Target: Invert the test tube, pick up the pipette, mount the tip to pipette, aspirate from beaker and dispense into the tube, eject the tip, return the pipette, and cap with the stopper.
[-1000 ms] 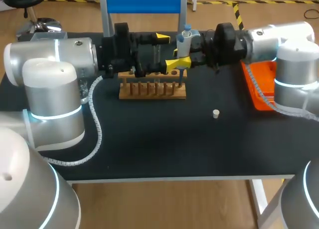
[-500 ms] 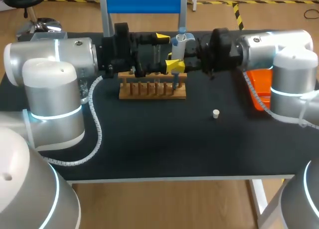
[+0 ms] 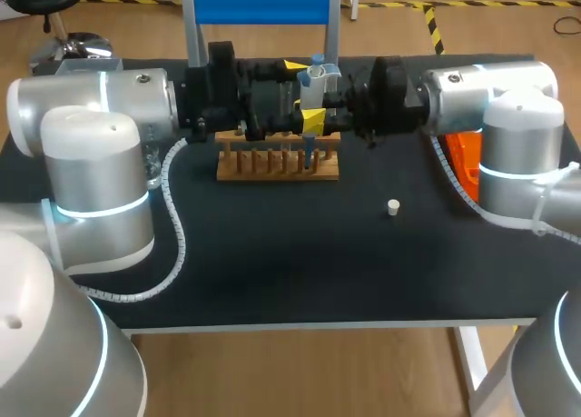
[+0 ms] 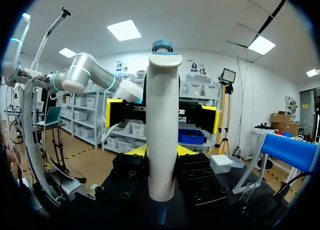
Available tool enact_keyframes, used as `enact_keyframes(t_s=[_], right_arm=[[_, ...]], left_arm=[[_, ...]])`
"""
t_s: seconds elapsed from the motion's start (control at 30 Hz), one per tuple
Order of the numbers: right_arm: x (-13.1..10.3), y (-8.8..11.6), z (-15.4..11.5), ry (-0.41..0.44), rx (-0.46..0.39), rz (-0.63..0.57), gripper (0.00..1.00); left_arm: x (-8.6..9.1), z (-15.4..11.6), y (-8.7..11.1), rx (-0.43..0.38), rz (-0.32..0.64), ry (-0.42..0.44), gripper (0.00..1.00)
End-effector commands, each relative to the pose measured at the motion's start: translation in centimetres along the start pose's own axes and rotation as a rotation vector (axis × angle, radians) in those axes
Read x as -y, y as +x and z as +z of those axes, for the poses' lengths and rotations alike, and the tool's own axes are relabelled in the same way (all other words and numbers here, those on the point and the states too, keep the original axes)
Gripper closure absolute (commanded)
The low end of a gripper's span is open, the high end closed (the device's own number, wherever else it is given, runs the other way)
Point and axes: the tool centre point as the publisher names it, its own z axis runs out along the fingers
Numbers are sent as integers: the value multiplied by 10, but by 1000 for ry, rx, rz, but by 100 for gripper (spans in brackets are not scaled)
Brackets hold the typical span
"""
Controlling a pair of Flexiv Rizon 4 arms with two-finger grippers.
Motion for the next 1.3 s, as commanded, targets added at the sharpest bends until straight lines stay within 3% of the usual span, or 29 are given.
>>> enact_keyframes(t_s=[0.03, 0.47, 0.5, 0.53, 0.57, 0.67, 0.73, 0.8, 0.87, 1.1, 1.13, 1.17, 1.2, 1.3], right_arm=[[1, -2, 5, -2, 5, 2, 100], [0, -3, 11, -1, 17, -6, 100], [0, -3, 11, -1, 18, -7, 100], [0, -3, 11, -1, 20, -8, 100], [0, -2, 11, -2, 23, -10, 100], [-1, -2, 11, -4, 33, -21, 100], [-2, -2, 10, -6, 42, -30, 100], [-2, -2, 10, -7, 44, -30, 100], [-3, -2, 10, -7, 44, -29, 100], [-3, -1, 12, -5, 32, -24, 100], [-2, -1, 12, -5, 31, -21, 79], [-2, -1, 11, -5, 30, -19, 51], [-2, -1, 11, -4, 30, -16, 0], [-1, 1, 7, 0, 19, -6, 0]], left_arm=[[-1, 0, 1, 3, 1, 3, 0], [-1, 0, 1, 3, 1, 3, 0], [-1, 0, 1, 3, 1, 3, 4], [-1, 0, 1, 3, 1, 3, 35], [-1, 0, 1, 3, 1, 3, 46], [-1, 0, 1, 3, 1, 3, 56], [-1, 0, 1, 3, 1, 3, 69], [-1, 0, 1, 3, 1, 3, 73], [-1, 0, 1, 3, 1, 3, 100], [-1, 0, 1, 3, 1, 3, 100], [-1, 0, 1, 3, 1, 3, 100], [-1, 0, 1, 3, 1, 3, 100], [-1, 0, 1, 3, 1, 3, 100], [-1, 0, 1, 3, 1, 3, 100]])
